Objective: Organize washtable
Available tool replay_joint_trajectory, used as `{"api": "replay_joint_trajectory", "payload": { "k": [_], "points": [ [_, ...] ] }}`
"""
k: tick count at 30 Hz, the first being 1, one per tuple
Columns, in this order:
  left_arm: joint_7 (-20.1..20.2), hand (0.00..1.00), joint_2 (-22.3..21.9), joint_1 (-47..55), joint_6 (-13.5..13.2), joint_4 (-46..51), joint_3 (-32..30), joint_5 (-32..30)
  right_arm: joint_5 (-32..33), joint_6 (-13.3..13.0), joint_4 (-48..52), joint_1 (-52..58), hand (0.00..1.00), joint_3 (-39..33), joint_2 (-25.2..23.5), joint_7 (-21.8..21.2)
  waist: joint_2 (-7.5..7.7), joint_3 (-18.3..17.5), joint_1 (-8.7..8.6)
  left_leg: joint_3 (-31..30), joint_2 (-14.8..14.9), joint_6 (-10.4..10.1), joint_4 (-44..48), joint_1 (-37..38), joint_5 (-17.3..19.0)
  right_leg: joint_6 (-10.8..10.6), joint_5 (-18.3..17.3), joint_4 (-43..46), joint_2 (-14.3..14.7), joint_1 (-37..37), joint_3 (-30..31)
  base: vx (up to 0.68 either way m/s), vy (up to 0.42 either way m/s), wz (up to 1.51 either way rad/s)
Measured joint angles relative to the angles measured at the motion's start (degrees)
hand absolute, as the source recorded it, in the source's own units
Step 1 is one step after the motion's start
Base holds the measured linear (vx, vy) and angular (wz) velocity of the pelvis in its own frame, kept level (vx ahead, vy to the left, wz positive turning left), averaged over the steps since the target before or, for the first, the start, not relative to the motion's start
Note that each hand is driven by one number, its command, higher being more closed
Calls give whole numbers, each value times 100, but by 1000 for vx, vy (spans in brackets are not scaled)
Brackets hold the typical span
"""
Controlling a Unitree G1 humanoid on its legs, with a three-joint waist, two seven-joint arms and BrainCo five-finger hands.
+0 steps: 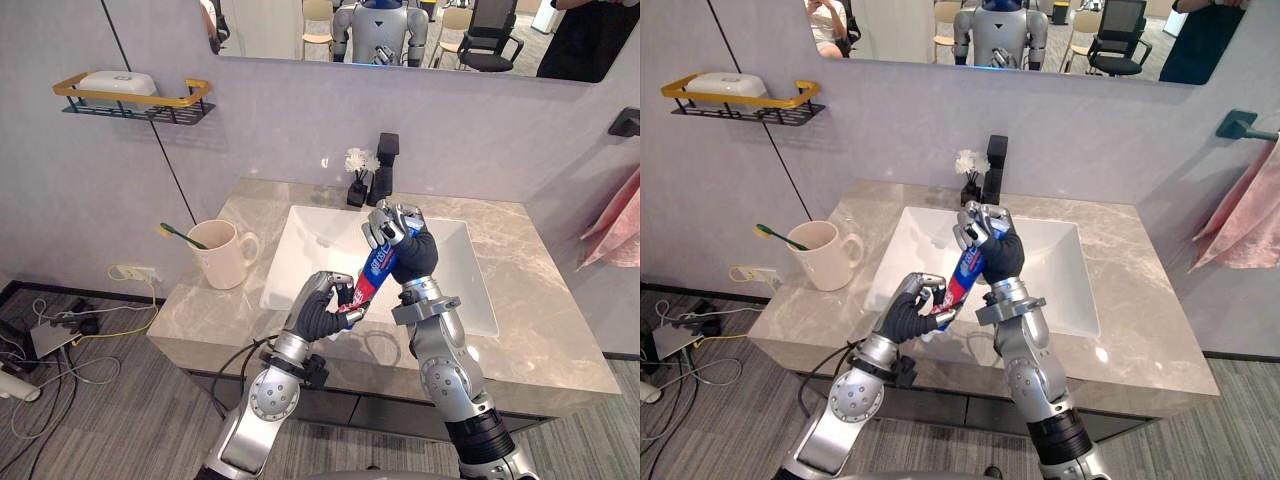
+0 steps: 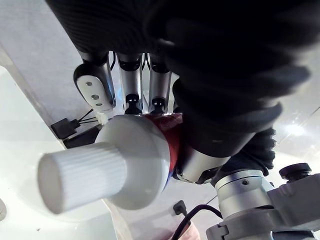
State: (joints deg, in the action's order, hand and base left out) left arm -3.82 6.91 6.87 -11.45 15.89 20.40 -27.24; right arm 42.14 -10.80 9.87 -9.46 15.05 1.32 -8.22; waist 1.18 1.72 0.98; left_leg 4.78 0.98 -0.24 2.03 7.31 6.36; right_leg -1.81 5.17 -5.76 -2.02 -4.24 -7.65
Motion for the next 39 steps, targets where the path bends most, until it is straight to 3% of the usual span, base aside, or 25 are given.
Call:
{"api": "replay_joint_trajectory", "payload": {
  "k": [1, 2, 23, 39],
  "points": [
    [1, 100, 0, 0, 1, 15, -11, -2, 0, -7, 1, -3, 100, 0, -5, -3, 0, 0, 0, 0, 0, 0, 0, 1, 0, 0, 0, 0, 0, 0, 0, 0, 0, 0],
    [2, 0, 0, 0, 2, 33, -31, -11, -1, -12, 5, -5, 100, -1, -22, -13, 0, 0, 2, 0, -1, 0, -1, 1, 0, 0, 0, 0, -1, -1, -1, 0, 0, 0],
    [-266, 0, -363, -67, 118, 438, -685, 20, -202, -57, 4, 84, 100, -182, -49, 194, 6, 54, 2, -14, -4, -1, -23, -1, 0, -3, -10, 1, -7, -38, -22, 0, 0, 0],
    [-494, 0, -489, -60, 109, 675, -992, 681, -750, -64, 40, -14, 100, -616, -23, 397, 22, 109, 17, -41, -10, -1, -120, 54, -17, -4, -35, 2, -7, -48, -39, -5, 0, 0]
  ]
}}
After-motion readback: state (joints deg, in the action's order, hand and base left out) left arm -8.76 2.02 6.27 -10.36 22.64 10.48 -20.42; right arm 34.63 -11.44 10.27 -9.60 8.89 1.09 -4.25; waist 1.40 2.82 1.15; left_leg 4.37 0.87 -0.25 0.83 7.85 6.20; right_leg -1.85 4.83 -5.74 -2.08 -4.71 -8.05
